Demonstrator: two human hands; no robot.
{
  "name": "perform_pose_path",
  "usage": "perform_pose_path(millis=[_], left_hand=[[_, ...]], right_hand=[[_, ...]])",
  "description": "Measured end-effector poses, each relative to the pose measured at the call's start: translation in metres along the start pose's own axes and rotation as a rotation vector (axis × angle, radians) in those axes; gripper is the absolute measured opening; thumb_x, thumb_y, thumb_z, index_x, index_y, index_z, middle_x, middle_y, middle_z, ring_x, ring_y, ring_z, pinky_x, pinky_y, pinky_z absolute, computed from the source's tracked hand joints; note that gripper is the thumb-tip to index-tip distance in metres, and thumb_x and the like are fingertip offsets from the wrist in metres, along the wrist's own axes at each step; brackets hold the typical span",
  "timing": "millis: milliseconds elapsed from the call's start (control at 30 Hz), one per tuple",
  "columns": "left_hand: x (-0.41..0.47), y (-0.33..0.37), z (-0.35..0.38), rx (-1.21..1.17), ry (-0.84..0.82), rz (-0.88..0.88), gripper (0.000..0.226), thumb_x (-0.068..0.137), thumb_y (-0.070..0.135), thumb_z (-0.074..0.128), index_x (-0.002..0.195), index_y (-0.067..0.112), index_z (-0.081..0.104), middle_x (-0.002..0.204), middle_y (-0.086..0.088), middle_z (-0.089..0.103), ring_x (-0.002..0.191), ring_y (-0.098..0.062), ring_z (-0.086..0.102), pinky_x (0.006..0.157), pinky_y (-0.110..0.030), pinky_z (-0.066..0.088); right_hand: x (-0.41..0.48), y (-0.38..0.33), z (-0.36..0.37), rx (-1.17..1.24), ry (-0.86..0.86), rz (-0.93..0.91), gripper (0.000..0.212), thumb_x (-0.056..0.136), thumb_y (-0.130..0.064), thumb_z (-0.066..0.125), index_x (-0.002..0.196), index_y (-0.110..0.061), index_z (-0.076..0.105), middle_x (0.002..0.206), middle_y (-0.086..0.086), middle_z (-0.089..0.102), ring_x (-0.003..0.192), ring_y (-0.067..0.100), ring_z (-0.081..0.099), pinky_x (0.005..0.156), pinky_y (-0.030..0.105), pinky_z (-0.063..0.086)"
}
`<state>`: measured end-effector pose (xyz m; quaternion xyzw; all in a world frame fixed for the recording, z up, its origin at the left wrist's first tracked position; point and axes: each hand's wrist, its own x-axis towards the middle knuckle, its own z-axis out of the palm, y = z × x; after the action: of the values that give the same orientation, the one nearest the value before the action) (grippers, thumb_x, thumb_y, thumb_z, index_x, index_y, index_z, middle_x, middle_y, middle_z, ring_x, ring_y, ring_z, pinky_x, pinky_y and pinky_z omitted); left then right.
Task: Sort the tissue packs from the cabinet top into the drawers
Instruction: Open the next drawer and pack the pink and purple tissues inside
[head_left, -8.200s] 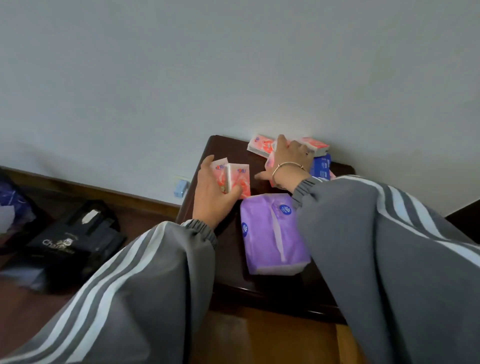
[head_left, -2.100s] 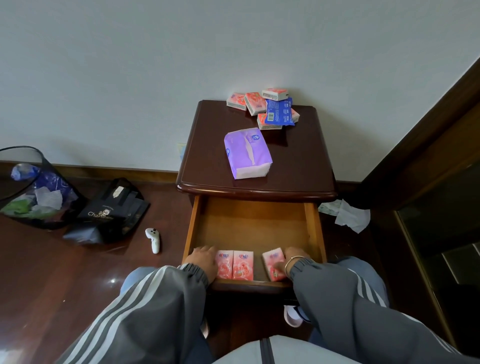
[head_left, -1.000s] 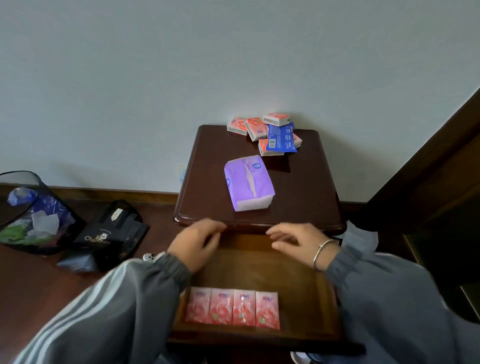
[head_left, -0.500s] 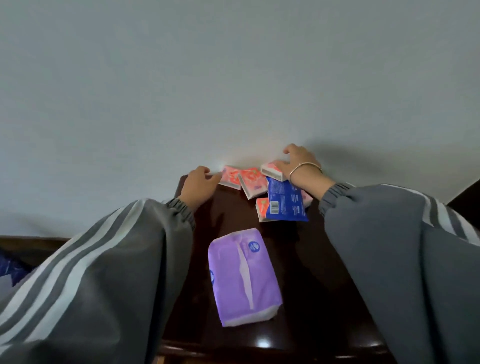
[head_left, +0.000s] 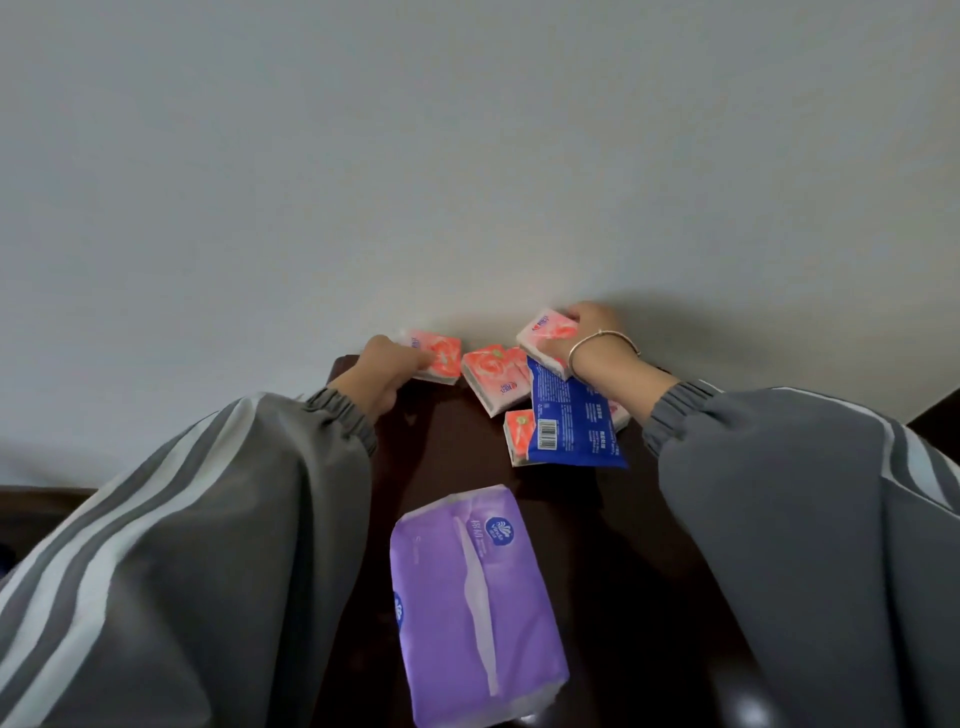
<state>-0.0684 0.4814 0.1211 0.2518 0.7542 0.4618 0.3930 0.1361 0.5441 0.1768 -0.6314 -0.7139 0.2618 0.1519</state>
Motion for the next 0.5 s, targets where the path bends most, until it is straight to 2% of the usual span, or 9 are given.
perform_pose_path(millis=[67, 133, 200, 267, 333, 400, 500], left_hand=[[-0.004, 0.005, -0.014, -0.183, 0.000, -0.008, 0.021, 0.084, 0.006, 0.066, 0.104, 0.000, 0.060, 0.096, -0.016, 0.062, 0.079, -0.024, 0.060, 0.067, -0.028, 0.051], [-0.013, 0.013, -0.025, -0.339, -0.026, 0.004, 0.010, 0.088, 0.011, 0.063, 0.096, 0.006, 0.061, 0.090, -0.009, 0.061, 0.070, -0.016, 0.054, 0.061, -0.025, 0.041], [-0.024, 0.020, -0.028, -0.336, -0.108, 0.028, 0.006, 0.089, 0.019, 0.063, 0.084, 0.015, 0.061, 0.077, 0.000, 0.058, 0.061, -0.008, 0.046, 0.055, -0.020, 0.031], [-0.038, 0.025, -0.019, -0.200, -0.235, 0.045, 0.008, 0.088, 0.025, 0.063, 0.083, 0.019, 0.061, 0.076, 0.003, 0.058, 0.064, -0.008, 0.045, 0.058, -0.023, 0.030], [-0.046, 0.026, 0.000, -0.083, -0.302, 0.056, 0.011, 0.088, 0.029, 0.062, 0.091, 0.019, 0.062, 0.084, 0.001, 0.062, 0.076, -0.011, 0.049, 0.068, -0.028, 0.033], [-0.050, 0.024, 0.019, -0.025, -0.319, 0.078, 0.020, 0.087, 0.028, 0.062, 0.102, 0.014, 0.061, 0.096, -0.003, 0.065, 0.085, -0.015, 0.054, 0.075, -0.028, 0.035], [-0.049, 0.018, 0.037, 0.095, -0.327, 0.121, 0.028, 0.087, 0.023, 0.064, 0.109, 0.005, 0.060, 0.104, -0.007, 0.067, 0.086, -0.015, 0.062, 0.071, -0.025, 0.043]], right_hand=[[-0.005, 0.007, -0.008, 0.297, 0.025, 0.045, 0.026, 0.082, -0.027, 0.067, 0.102, -0.010, 0.063, 0.097, 0.010, 0.068, 0.090, 0.024, 0.064, 0.084, 0.035, 0.054], [-0.010, 0.016, -0.018, 0.521, 0.049, 0.080, 0.023, 0.080, -0.023, 0.071, 0.098, -0.011, 0.063, 0.093, 0.008, 0.068, 0.088, 0.025, 0.065, 0.084, 0.042, 0.055], [-0.015, 0.025, -0.027, 0.628, 0.062, 0.077, 0.029, 0.078, -0.021, 0.073, 0.103, -0.013, 0.063, 0.098, 0.008, 0.068, 0.088, 0.023, 0.066, 0.084, 0.041, 0.056], [-0.020, 0.035, -0.033, 0.623, 0.073, 0.060, 0.031, 0.077, -0.020, 0.074, 0.105, -0.013, 0.063, 0.101, 0.008, 0.068, 0.086, 0.021, 0.065, 0.077, 0.036, 0.055], [-0.028, 0.045, -0.033, 0.561, 0.067, 0.063, 0.027, 0.077, -0.020, 0.073, 0.102, -0.016, 0.062, 0.100, 0.007, 0.068, 0.082, 0.019, 0.064, 0.071, 0.033, 0.053], [-0.038, 0.052, -0.027, 0.452, 0.045, 0.077, 0.023, 0.078, -0.023, 0.072, 0.097, -0.020, 0.059, 0.097, 0.005, 0.066, 0.080, 0.020, 0.063, 0.071, 0.037, 0.055], [-0.050, 0.056, -0.016, 0.202, 0.052, 0.040, 0.026, 0.079, -0.026, 0.068, 0.100, -0.012, 0.066, 0.097, 0.010, 0.069, 0.086, 0.027, 0.064, 0.077, 0.039, 0.053]])
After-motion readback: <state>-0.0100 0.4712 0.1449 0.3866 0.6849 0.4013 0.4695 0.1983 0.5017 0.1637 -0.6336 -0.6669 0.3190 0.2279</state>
